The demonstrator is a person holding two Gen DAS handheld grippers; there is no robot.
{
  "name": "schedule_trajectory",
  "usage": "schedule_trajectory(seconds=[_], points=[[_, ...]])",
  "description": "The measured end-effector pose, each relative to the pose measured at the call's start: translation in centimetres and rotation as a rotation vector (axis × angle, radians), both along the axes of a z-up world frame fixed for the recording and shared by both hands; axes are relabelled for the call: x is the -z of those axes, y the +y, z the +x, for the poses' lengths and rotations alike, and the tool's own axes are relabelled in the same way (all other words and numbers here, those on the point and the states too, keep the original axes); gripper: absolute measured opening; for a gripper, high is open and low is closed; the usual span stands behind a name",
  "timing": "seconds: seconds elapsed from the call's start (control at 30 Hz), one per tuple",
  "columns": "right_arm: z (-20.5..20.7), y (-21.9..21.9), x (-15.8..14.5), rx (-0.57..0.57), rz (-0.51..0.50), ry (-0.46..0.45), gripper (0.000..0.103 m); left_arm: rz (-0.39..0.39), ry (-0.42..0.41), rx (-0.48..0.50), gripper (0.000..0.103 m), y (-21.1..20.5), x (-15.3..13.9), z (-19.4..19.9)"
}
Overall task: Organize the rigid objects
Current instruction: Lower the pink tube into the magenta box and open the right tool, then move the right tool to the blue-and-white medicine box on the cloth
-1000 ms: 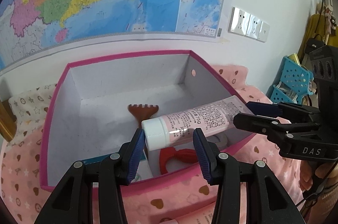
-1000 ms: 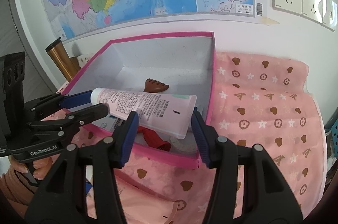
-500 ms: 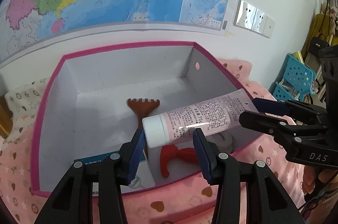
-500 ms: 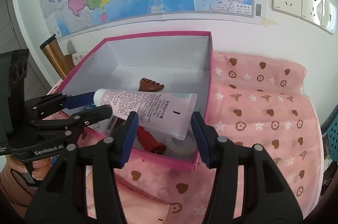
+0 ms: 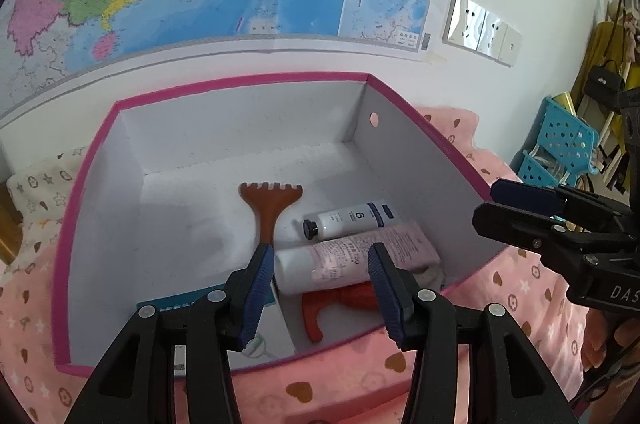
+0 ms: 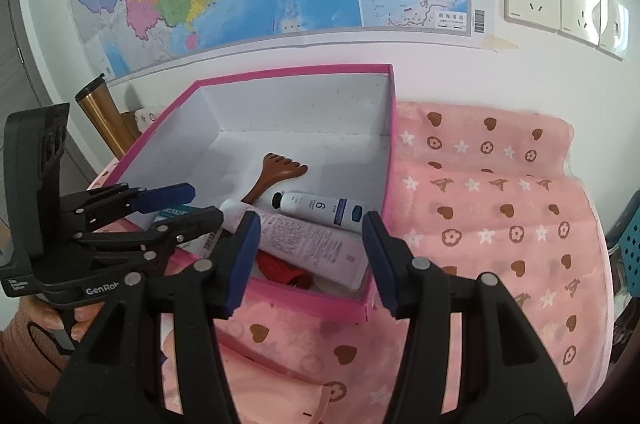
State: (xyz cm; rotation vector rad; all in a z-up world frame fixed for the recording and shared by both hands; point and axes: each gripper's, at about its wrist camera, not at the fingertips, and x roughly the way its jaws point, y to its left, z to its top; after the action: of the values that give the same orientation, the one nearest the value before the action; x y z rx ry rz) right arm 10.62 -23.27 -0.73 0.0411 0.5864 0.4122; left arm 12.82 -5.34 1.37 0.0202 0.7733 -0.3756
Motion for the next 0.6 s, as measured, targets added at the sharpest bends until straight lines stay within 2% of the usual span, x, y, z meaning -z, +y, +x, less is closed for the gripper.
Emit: schedule_trajectory(seconds=[0.13,0.33,0.47,0.6], points=[[-1.1,-0.4,0.1,-0.011,0.019,-0.004,0.055,0.013,-0.053,0.002,0.058,0.6,-0.7,-1.8],[-3.9,-0.7,0.3,-0.06,0.063,-0.015,0.055,-0.014,-0.105,-0.012,0.063,2.8,-1.9,-5.1],[-5.9,0.2,0.9,-0.139,0.088,-0.001,0.055,-0.024,-0.102,-0.055,0.064,5.1,-1.8,-6.9],[-7.7,1.8,2.7,-0.234,0.109,0.058,0.055,0.009,-0.073,-0.101,0.064,6.9,-0.6,-8.2]])
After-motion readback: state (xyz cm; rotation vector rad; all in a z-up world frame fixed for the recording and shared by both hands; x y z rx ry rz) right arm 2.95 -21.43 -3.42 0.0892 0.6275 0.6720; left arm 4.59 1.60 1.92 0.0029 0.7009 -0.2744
